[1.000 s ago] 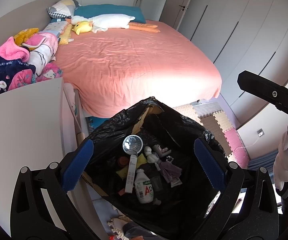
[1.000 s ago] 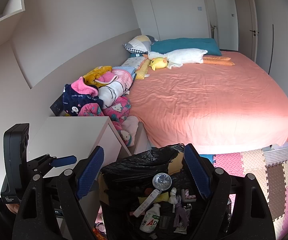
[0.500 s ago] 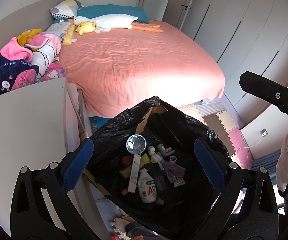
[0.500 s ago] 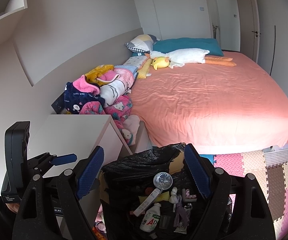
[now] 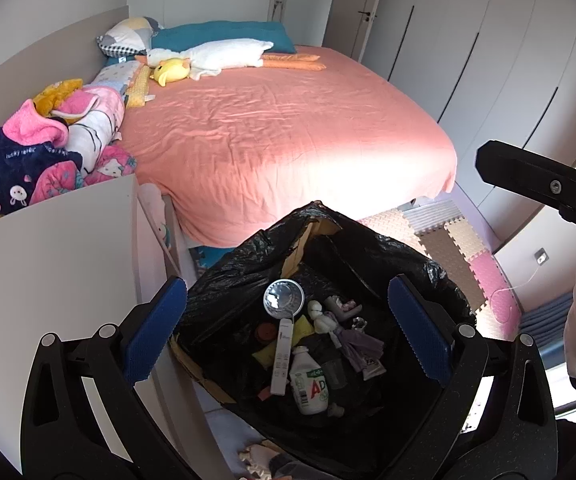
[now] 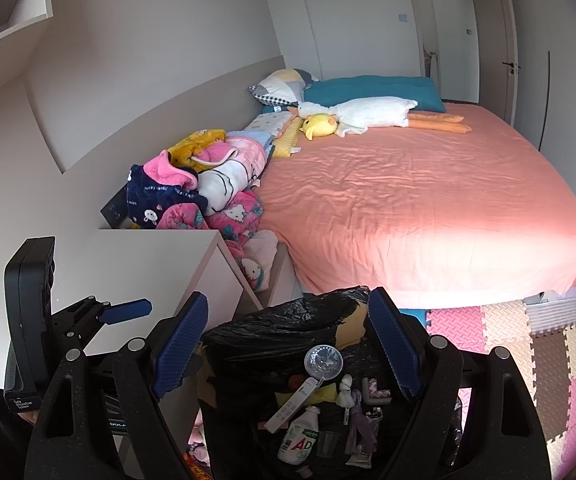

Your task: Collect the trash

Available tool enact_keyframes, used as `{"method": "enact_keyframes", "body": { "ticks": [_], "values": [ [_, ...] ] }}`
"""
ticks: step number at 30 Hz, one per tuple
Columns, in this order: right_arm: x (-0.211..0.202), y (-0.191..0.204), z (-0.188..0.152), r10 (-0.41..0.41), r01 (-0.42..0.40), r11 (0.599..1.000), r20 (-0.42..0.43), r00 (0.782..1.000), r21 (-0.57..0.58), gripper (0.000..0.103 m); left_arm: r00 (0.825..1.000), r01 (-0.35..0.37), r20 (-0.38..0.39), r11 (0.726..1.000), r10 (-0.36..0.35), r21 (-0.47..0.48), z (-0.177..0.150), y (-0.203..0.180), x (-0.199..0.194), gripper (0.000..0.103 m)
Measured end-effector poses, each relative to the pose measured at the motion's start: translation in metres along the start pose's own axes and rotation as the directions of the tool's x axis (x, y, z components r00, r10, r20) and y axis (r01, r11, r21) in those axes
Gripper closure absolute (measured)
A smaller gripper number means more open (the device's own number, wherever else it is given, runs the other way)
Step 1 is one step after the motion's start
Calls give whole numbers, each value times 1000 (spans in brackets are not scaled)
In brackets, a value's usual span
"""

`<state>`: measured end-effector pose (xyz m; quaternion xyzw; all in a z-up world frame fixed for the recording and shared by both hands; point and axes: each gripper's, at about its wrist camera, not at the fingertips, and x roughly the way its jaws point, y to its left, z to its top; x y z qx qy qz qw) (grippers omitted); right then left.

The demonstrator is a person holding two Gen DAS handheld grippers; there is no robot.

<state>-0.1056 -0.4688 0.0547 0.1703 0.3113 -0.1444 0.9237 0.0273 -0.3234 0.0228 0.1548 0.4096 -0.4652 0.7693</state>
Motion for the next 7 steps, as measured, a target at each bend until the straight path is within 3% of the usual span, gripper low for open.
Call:
{"method": "enact_keyframes", "body": {
  "ticks": [7],
  "values": [
    [-1,-5,-2,-4,4,1000,2,1000,6,20,1000,13,-15,1000,-13,-12,1,0,3,6]
  ]
}}
